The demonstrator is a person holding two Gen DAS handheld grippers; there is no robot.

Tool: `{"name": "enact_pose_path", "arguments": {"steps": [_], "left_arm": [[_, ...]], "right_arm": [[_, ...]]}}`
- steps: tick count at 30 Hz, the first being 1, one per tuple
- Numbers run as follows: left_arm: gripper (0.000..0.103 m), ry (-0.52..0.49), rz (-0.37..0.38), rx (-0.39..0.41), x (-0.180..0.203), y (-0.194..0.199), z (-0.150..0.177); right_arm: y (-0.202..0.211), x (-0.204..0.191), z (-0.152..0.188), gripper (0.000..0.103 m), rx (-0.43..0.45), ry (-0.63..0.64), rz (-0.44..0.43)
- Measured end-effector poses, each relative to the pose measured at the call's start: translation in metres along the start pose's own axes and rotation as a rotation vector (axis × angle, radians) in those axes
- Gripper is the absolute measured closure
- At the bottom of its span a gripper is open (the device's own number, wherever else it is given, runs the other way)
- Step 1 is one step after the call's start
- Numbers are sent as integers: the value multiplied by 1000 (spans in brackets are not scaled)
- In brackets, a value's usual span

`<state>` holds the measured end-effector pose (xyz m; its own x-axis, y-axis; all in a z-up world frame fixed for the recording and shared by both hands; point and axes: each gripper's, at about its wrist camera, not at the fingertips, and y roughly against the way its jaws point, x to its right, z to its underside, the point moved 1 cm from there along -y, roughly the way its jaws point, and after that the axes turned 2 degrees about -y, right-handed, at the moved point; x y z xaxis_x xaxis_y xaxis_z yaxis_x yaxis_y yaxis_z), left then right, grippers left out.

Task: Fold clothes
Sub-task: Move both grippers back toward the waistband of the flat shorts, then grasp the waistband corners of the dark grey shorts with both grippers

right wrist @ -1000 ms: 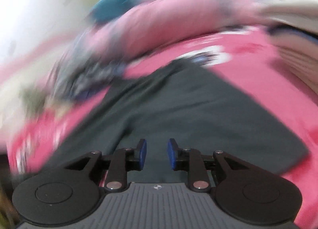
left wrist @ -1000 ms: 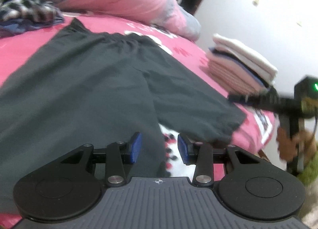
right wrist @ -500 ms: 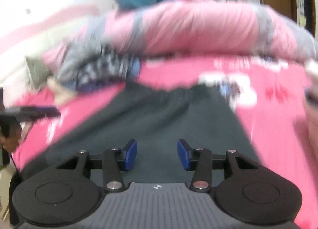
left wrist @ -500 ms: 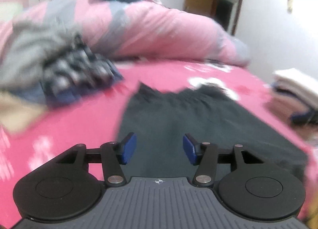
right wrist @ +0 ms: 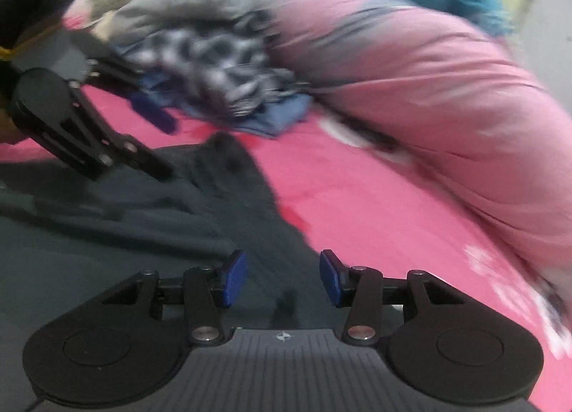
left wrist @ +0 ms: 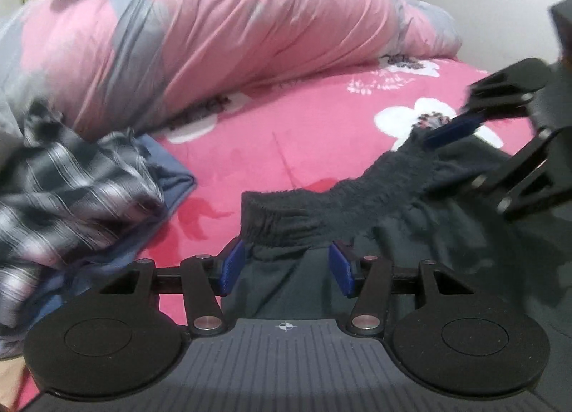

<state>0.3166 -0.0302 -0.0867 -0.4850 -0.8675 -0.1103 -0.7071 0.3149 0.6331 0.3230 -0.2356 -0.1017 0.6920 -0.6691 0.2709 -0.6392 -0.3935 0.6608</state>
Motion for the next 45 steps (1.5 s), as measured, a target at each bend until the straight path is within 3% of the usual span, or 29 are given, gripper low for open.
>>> {"name": "enact_pose_path", "arguments": {"steps": [3,6,9,13,18,20,22,27,33,38,39,42,45], "left_arm": [[51,-3,1,-7,-5,-8,6],[51,-1,8,3,-9,-11,13],[52,-11,4,0,-12,-17,18],[63,7,2,-11,-17,-23,24],[65,42,9,-9,-23,-30,24],[65,41,2,-3,-23,-31,24],[65,38,-1,4,-22,-30,25],[67,64,7,26,-27,-25,26],[84,171,22,35,-50,-21,21],[84,319,72,14,-78,-27,23],[81,350,92,8,-82,-29,23],[59,422,125,4,-90,-32,22],[56,451,123,-18,-90,-44,18]], "right_arm": [[-33,-2,-10,55,-19,25,-64],[-51,-5,-17,57,-35,58,-65],[-57,-8,-19,62,-54,69,-92],[-50,-14,-20,63,-59,113,-119],[-60,-10,-17,63,-141,70,-147],[-60,-9,-19,70,-147,46,-150],[-55,-13,-19,92,-132,59,-125],[-33,-17,-28,95,-40,80,-30],[-29,-20,-50,96,45,104,63],[-55,-26,-57,96,57,134,107],[-62,-27,-57,96,54,131,105],[-83,-27,-53,96,43,108,93],[-96,-27,-48,95,52,70,97]]}}
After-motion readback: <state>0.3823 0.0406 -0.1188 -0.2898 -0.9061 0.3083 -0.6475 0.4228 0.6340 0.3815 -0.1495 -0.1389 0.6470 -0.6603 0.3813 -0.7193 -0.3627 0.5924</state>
